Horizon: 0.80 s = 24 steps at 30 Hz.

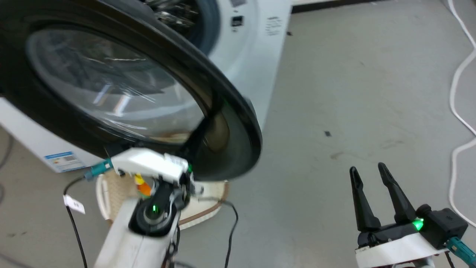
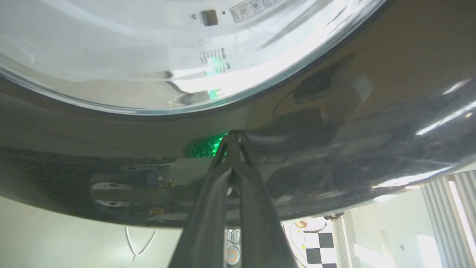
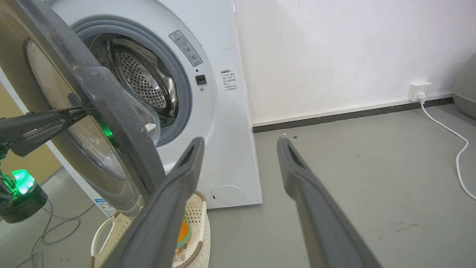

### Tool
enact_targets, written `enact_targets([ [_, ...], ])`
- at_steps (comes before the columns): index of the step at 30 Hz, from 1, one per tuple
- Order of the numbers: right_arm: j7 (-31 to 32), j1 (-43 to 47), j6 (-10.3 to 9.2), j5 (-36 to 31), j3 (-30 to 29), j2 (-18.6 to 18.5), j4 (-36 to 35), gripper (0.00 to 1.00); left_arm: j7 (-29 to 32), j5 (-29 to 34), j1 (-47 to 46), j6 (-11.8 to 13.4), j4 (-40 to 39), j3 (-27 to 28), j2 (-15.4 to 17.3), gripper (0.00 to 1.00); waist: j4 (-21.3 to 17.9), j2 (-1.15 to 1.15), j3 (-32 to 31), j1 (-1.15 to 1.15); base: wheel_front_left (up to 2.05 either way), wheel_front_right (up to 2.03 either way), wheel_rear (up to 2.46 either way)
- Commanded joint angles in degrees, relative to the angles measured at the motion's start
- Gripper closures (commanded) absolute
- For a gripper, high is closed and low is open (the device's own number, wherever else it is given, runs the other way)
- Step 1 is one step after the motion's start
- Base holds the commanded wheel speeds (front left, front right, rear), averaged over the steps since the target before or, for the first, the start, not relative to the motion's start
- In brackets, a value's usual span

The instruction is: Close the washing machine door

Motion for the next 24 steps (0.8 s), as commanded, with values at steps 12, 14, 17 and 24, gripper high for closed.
enact_targets([
  [12, -0.25, -2.41, 0.05, 0.72, 1.52, 1.48, 0.35, 0.00, -10.15, 1.27, -18.28, -0.25, 16.33, 1.16, 0.17, 1.00, -6.56, 0.00, 3.74, 0.00, 0.00, 0.00, 0.00],
  [14, -0.25, -2.53, 0.05, 0.74, 1.38, 1.55, 0.40, 0.00, -10.36, 2.16, -19.55, -1.04, 18.45, 0.70, 0.43, 1.00, -6.45, 0.00, 3.66, 0.00, 0.00, 0.00, 0.00],
  [17, -0.25, -2.46, 0.05, 0.71, 0.85, 1.64, 0.30, 0.00, -9.86, 2.73, -19.68, -2.61, 20.70, -0.27, 0.41, 1.00, -5.44, 0.00, 3.15, 0.00, 0.00, 0.00, 0.00],
  [24, -0.25, -1.87, 0.05, 0.28, -0.05, 1.38, -0.17, 0.00, -8.53, 10.66, -14.22, -5.84, 20.79, -8.47, 2.84, 1.00, -1.28, 0.00, 0.28, 0.00, 0.00, 0.00, 0.00],
])
